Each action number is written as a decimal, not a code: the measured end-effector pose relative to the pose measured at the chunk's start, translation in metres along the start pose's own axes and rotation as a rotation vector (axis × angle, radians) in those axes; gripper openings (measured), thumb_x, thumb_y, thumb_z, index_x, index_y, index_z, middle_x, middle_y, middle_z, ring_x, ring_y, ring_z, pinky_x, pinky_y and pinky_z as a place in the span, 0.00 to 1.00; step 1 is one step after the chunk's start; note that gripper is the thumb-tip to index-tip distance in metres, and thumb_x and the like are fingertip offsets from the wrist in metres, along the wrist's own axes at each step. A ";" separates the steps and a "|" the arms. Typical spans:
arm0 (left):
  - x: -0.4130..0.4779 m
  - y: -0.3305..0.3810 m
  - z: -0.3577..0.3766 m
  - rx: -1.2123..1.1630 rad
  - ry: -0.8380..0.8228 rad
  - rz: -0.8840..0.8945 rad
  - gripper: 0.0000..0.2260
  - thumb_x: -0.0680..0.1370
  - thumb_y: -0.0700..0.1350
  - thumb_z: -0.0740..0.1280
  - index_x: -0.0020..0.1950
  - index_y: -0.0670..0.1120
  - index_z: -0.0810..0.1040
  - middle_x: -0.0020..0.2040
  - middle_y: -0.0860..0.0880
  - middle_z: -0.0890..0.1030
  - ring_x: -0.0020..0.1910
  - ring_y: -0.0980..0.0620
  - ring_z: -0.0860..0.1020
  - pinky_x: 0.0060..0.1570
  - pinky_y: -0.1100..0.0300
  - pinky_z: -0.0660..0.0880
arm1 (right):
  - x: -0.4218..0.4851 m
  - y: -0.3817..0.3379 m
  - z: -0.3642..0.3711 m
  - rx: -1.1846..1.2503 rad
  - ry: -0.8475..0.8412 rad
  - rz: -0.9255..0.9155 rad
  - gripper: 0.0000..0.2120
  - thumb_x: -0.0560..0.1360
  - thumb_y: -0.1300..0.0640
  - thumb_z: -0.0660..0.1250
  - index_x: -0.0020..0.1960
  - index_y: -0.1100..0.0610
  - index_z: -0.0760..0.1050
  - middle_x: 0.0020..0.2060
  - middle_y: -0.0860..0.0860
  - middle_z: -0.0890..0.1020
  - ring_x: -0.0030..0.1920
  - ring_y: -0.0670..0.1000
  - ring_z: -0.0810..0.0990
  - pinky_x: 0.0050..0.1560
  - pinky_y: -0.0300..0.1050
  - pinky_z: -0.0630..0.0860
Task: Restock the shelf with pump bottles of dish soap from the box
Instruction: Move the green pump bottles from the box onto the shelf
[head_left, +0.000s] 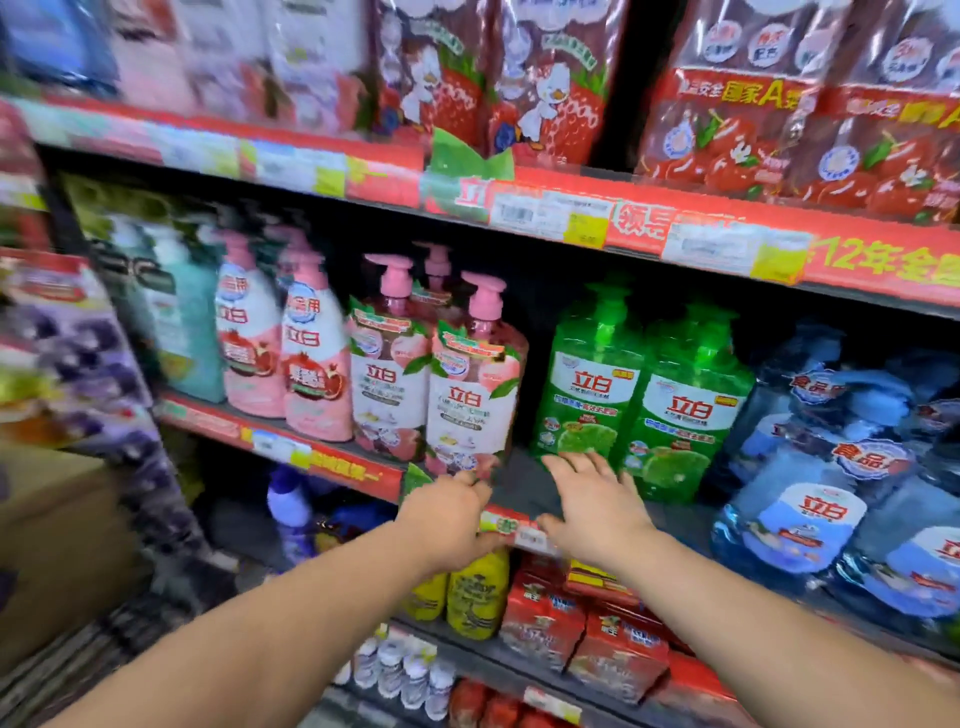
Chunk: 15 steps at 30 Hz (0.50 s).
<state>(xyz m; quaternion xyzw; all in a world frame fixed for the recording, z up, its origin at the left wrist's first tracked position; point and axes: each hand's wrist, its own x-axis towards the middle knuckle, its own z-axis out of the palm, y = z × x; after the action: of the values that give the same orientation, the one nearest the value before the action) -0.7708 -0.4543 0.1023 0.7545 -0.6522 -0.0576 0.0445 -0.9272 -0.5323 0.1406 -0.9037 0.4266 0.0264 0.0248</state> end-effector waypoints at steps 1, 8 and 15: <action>-0.014 -0.015 0.001 -0.002 0.001 -0.029 0.28 0.75 0.60 0.63 0.69 0.46 0.66 0.69 0.45 0.68 0.67 0.42 0.69 0.60 0.47 0.72 | 0.000 -0.019 0.001 0.001 -0.015 -0.030 0.35 0.75 0.44 0.62 0.77 0.50 0.51 0.76 0.49 0.56 0.77 0.56 0.51 0.73 0.60 0.53; -0.186 -0.158 -0.004 0.000 0.033 -0.361 0.23 0.74 0.59 0.63 0.64 0.48 0.70 0.60 0.45 0.73 0.61 0.42 0.72 0.57 0.48 0.73 | -0.016 -0.217 0.021 -0.019 -0.039 -0.329 0.33 0.73 0.43 0.63 0.74 0.50 0.56 0.72 0.50 0.63 0.73 0.55 0.60 0.71 0.57 0.60; -0.371 -0.271 -0.012 0.010 0.042 -0.694 0.26 0.73 0.61 0.63 0.66 0.48 0.68 0.62 0.45 0.72 0.62 0.42 0.71 0.57 0.47 0.72 | -0.060 -0.415 0.053 -0.009 -0.074 -0.634 0.33 0.73 0.42 0.64 0.74 0.50 0.57 0.72 0.50 0.64 0.72 0.55 0.62 0.69 0.57 0.62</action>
<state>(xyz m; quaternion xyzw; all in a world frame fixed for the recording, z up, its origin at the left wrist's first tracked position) -0.5562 -0.0477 0.0866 0.9326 -0.3561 -0.0505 0.0318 -0.6463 -0.2193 0.1010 -0.9902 0.1226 0.0521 0.0432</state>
